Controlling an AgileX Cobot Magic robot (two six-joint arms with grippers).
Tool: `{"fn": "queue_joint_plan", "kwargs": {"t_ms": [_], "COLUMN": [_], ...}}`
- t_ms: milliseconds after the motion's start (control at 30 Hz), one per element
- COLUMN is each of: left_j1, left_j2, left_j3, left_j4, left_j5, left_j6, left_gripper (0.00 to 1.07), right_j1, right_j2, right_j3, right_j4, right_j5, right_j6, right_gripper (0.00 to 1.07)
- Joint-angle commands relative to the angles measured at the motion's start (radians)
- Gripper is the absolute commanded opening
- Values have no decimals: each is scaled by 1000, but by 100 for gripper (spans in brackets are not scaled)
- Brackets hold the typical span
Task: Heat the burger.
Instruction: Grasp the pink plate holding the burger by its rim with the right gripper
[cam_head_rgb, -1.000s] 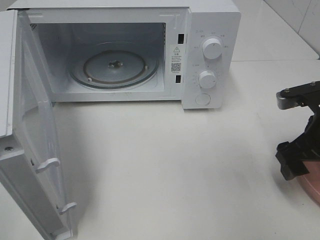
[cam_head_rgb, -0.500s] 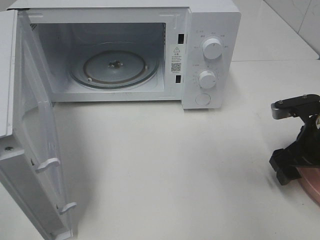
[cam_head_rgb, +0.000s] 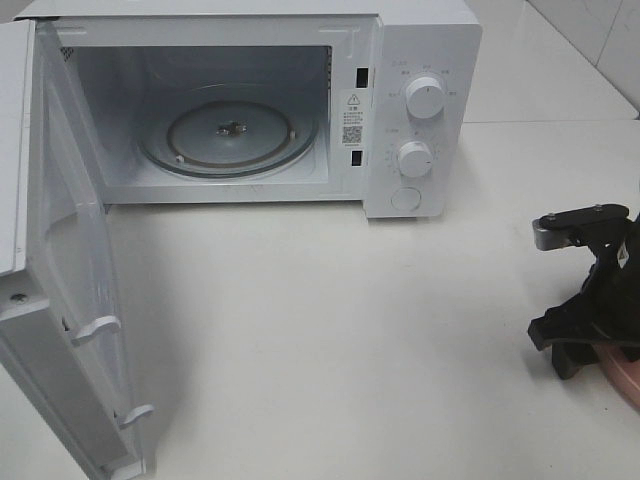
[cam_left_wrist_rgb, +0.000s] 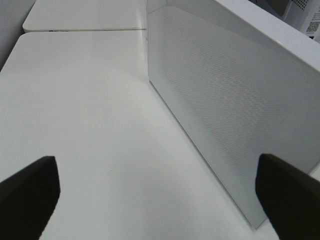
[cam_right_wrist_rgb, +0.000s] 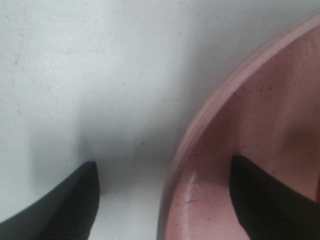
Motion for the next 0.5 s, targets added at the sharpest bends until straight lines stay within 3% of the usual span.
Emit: {"fn": "queue_joint_plan", "kwargs": {"t_ms": [33,67,100,133,167,200,233,267,500], "left_j1": [2,2,2,2,2,2,2,2,2], "left_j2": [-18,-18,-18,-18,-18,-18,-18,-18,-18], "left_j3": [4,4,4,4,4,4,4,4,4], "left_j4": [-6,-6,-6,-6,-6,-6,-6,-6,-6], "left_j5": [-7,-7,-7,-7,-7,-7,-7,-7,-7], "left_j6": [-7,-7,-7,-7,-7,-7,-7,-7,-7], "left_gripper": [100,100,100,100,100,100,100,100,100], "right_j1": [-5,-5,-5,-5,-5,-5,-5,-5,-2], "right_j2": [30,30,30,30,30,30,30,30,27], "right_j3": [7,7,7,7,7,7,7,7,7], "right_j4": [-14,-14,-14,-14,-14,-14,-14,-14,-14], "right_j5": [-3,-1,-1,3,3,3,4,5,21], "right_j6": [5,5,5,9,13,13,16,16,27], "right_gripper": [47,40,40,27,20,20,7,3,0]}}
